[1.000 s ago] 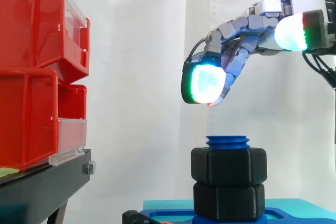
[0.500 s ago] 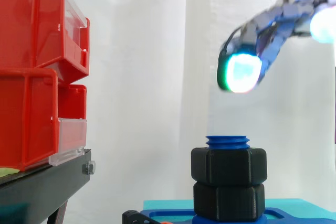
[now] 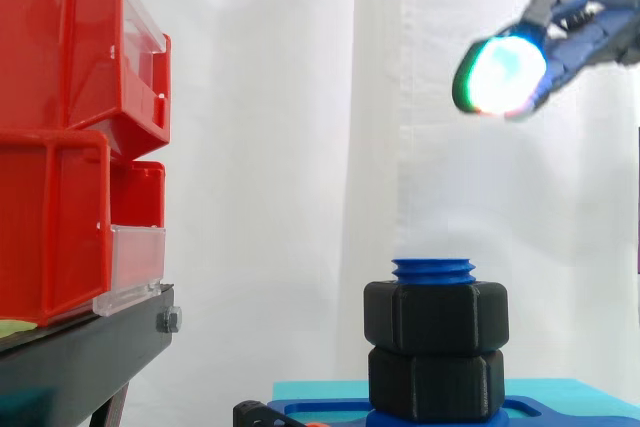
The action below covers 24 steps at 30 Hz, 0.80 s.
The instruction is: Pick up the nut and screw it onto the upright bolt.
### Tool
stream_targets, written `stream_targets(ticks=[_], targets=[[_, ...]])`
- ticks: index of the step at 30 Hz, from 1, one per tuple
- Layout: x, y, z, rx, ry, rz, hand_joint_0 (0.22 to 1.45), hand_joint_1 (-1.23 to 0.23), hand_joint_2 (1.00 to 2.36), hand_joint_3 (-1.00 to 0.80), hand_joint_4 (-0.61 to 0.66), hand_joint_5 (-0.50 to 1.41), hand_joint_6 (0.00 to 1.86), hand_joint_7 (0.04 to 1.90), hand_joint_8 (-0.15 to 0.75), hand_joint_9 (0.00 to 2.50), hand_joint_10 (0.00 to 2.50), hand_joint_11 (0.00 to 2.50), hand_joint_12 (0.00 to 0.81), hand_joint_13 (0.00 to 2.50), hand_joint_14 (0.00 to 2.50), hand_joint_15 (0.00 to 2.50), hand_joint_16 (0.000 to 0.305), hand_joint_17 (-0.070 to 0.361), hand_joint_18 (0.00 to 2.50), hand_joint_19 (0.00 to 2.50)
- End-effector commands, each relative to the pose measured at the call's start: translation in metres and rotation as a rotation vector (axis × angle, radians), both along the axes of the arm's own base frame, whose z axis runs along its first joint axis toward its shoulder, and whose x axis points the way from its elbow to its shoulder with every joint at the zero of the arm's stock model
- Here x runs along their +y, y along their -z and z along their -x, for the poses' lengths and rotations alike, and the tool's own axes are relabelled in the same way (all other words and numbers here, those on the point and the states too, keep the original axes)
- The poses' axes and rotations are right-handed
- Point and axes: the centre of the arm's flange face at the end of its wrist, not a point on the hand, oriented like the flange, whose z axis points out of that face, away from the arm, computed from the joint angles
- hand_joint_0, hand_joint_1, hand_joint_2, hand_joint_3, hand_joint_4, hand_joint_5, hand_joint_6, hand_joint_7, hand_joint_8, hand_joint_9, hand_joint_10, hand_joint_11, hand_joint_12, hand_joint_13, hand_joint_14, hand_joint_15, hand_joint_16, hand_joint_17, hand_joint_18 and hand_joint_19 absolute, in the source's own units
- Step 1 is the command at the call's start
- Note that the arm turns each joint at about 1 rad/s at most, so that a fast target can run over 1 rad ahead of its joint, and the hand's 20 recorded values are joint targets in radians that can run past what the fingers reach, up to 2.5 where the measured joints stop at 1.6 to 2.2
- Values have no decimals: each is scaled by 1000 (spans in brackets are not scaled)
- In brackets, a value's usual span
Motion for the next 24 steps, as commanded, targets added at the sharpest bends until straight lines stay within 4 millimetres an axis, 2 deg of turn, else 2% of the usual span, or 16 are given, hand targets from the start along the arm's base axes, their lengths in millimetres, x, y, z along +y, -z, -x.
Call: stream_targets(ticks=[1,4,11,14,17,19,23,24], targets=[[1,8,1,44,14,-299,491,-289,1000,-500,105,-216,501,639,187,326,0,0,310,179,0,0,37,82,0,0],[1,9,2,58,25,-398,486,-249,1000,-500,90,-229,501,625,185,225,0,0,330,100,0,0,40,89,0,0],[-2,15,7,121,77,-537,478,-233,1000,-500,69,-235,501,646,187,193,0,0,337,69,0,0,42,93,0,0],[-2,17,9,146,83,-548,478,-232,1000,-500,69,-238,502,687,185,167,0,0,335,67,0,0,42,93,0,0],[-2,18,9,147,84,-548,476,-236,1000,-500,64,-237,501,653,183,171,0,0,336,63,0,0,42,94,0,0],[-3,18,10,148,86,-547,477,-237,1000,-500,57,-243,502,718,172,122,0,0,334,45,0,0,42,94,0,0],[-3,18,10,148,87,-547,476,-236,1000,-500,59,-241,502,676,174,135,0,0,335,43,0,0,42,95,0,0],[-3,18,10,148,86,-545,475,-241,1000,-500,64,-242,502,724,172,124,0,0,334,43,0,0,43,96,0,0]])
